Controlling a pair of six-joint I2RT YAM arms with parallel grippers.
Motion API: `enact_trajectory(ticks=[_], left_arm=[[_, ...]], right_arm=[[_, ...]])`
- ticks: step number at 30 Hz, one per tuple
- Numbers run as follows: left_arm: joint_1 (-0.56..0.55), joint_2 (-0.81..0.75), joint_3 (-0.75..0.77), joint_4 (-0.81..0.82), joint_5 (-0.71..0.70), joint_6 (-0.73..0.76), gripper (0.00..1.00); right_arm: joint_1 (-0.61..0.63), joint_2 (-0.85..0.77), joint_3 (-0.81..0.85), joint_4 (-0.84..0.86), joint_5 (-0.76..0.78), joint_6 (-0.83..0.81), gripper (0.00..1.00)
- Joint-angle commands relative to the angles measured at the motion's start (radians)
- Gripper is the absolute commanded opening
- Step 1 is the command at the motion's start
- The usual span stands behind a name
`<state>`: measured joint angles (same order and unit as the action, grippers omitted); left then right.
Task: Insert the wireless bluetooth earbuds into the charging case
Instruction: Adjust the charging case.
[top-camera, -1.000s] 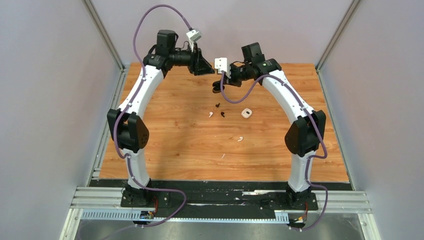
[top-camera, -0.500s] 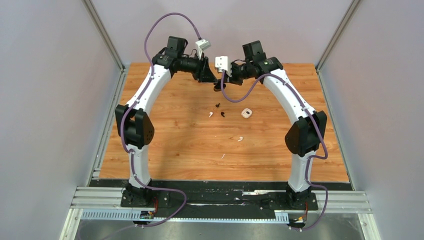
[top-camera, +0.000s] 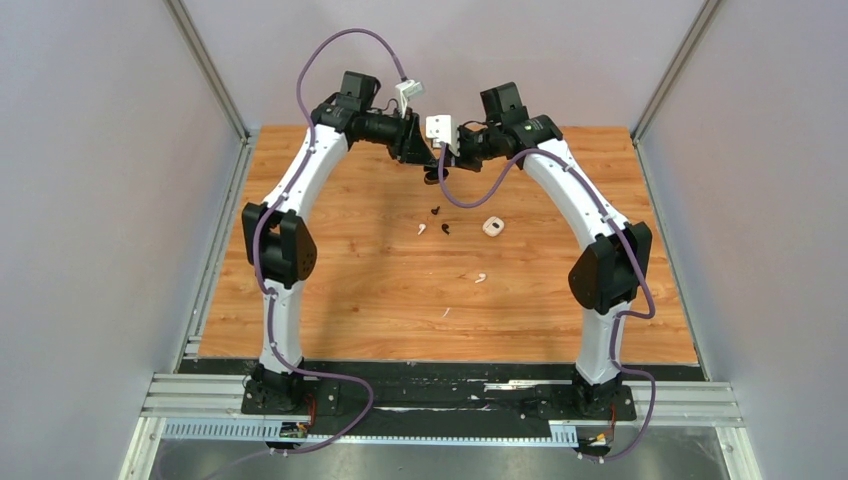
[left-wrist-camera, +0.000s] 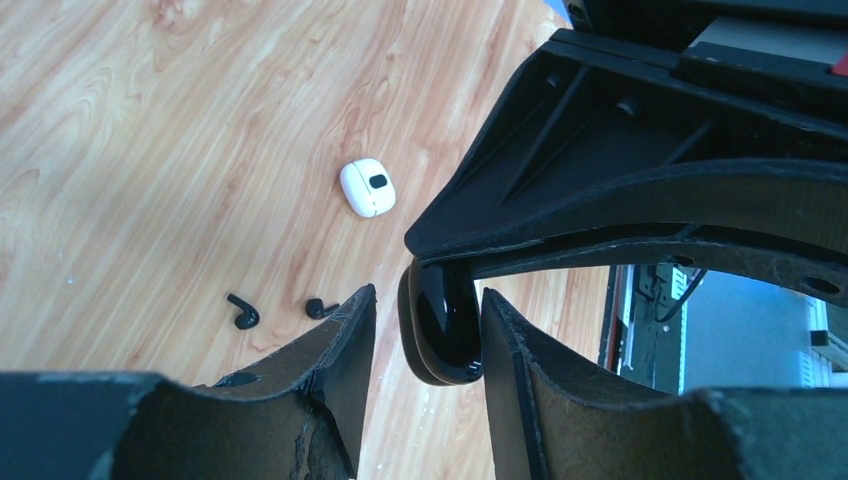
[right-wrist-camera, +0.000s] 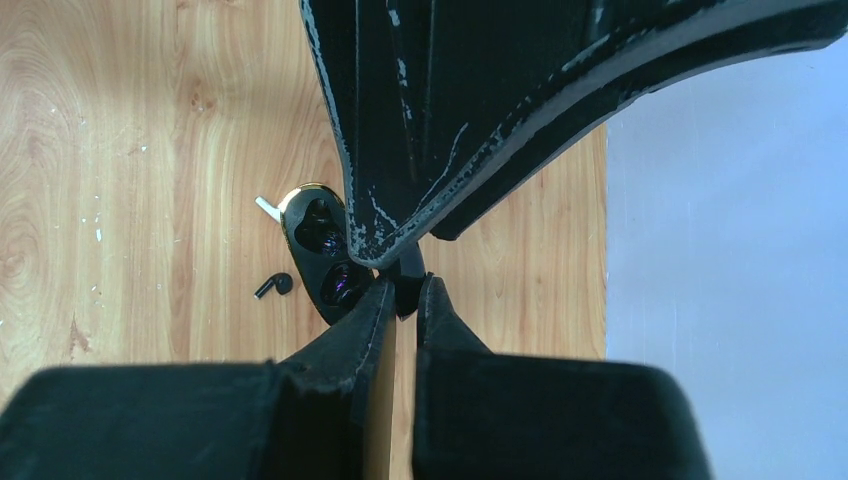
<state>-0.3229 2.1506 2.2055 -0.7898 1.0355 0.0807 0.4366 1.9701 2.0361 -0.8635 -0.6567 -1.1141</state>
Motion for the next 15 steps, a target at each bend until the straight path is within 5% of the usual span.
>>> enact_trajectory(ticks=[1,15], left_arm=[[0.002,0.019,0.057,-0.025,0.036,0.003,0.49],[0.007,0.057,0.097,-0.040,0.067,-0.013,0.43]], right_arm=[[0.006,-0.025,0.047,0.026,-0.008,-0.028,0.00],[0.007,-0.021,0.048,0.045,-0.005,-0.032,0.00]])
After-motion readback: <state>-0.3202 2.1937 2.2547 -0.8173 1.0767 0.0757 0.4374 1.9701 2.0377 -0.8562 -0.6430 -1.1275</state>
